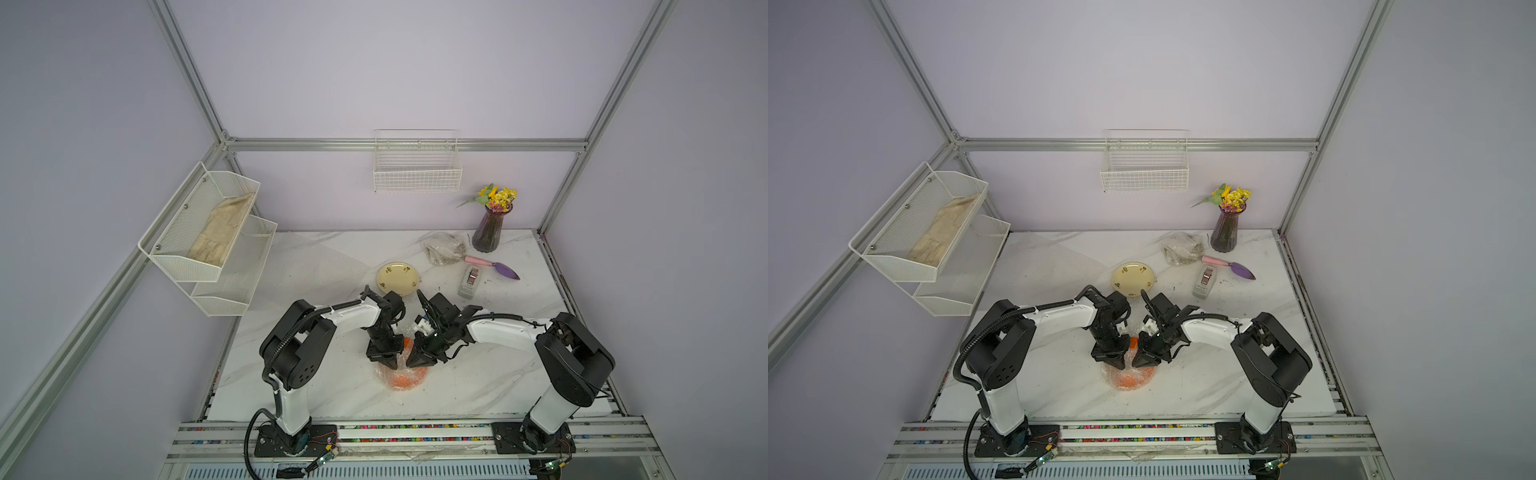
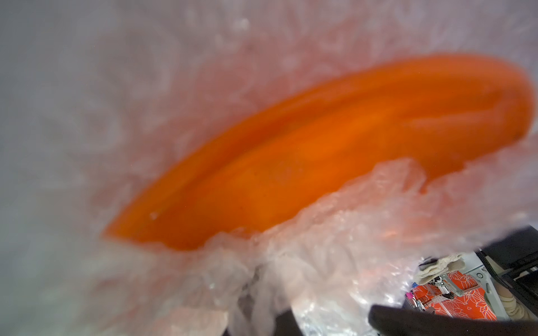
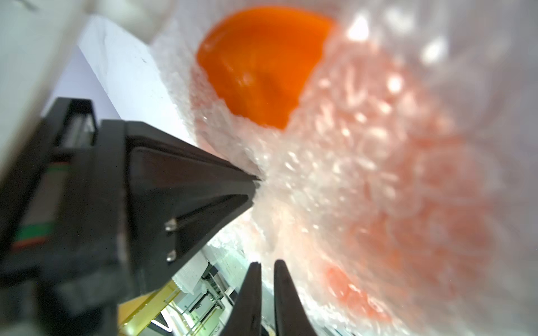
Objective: Wrap dinner plates in bubble wrap
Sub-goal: Wrap the plate in the bubble wrap.
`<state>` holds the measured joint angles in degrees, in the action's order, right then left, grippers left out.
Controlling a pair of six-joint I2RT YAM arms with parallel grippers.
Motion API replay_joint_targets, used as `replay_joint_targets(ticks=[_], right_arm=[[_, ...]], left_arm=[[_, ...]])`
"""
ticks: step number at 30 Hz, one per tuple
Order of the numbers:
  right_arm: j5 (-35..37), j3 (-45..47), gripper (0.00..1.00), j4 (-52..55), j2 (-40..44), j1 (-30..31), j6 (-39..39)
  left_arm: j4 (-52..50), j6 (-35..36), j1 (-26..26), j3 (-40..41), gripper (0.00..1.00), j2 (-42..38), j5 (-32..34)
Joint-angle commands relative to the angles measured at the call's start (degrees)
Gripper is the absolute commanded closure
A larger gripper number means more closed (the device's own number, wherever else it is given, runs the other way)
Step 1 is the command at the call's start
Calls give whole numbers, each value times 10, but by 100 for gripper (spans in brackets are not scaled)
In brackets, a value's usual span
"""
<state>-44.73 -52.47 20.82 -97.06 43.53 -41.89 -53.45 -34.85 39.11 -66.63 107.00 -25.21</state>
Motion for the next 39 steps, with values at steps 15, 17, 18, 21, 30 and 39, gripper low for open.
replay_joint_targets(ticks=[15,17,18,21,30,39], right_arm=[[-26,-14,76,-24,40,-144,32],[-29,-7,71,-28,33,-195,38],[-29,-4,68,-34,25,-219,41],[-15,-2,61,-57,1,-259,48],[43,-21,54,-123,-83,-272,32],[95,-56,77,-124,-100,-287,51]], left_arm=[[1,57,-2,45,92,6,127],[3,68,-2,46,92,5,132],[3,74,-2,46,92,5,134],[4,87,-2,46,92,3,134],[8,87,-2,50,92,4,133],[9,88,-2,47,93,2,144]])
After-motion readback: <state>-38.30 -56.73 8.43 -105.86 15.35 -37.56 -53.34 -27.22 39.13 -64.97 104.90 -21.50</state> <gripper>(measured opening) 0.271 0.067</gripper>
